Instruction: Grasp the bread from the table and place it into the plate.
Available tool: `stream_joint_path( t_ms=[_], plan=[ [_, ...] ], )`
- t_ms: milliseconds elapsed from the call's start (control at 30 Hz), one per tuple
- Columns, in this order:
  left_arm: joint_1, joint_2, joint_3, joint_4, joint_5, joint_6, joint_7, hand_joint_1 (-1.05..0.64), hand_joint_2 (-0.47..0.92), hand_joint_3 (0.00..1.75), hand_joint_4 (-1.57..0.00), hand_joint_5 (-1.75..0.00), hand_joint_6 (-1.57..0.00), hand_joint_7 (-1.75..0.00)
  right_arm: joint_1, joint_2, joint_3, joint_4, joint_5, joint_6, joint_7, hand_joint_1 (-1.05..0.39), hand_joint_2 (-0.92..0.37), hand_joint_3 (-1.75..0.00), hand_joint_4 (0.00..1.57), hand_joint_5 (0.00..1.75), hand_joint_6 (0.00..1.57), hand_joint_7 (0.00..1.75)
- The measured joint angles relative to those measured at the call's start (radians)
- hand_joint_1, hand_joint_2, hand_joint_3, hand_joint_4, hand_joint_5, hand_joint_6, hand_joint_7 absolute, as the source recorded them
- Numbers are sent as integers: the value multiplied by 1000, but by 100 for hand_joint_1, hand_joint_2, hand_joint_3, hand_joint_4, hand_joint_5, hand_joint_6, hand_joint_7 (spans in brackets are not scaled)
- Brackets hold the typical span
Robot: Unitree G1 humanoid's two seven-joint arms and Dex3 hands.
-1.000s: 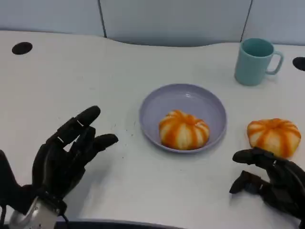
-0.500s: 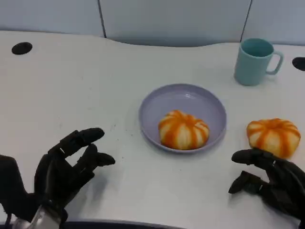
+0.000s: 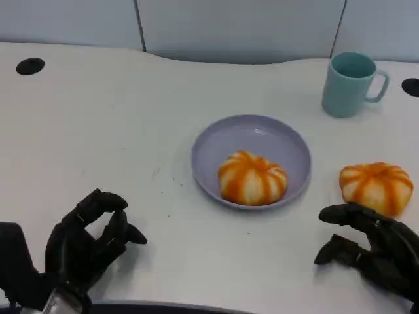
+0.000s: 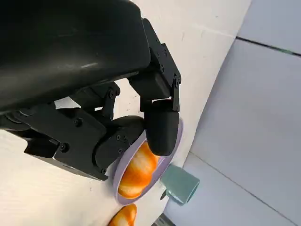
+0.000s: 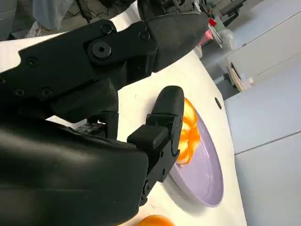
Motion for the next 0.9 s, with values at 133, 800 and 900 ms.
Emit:
stream_joint_path(
  t_ms=[133, 800, 900],
  plan=[
    [-3, -4, 5, 14, 0, -4, 2, -9, 49, 131, -84, -174, -77, -155, -13, -4, -6, 41, 2, -28, 30, -41, -92, -12, 52, 132, 58, 91],
    [-42, 6, -2, 112, 10, -90, -61, -16, 60, 106, -81, -152, -72, -137, -80, -17, -33, 177, -13, -119, 20, -38, -92, -4, 71, 106, 85, 47],
    [-47, 14, -3, 129, 10, -100, -88, -17, 63, 95, -83, -144, -74, -128, -80, -17, -33, 177, -17, -125, 20, -36, -92, -5, 70, 106, 85, 46]
  ],
)
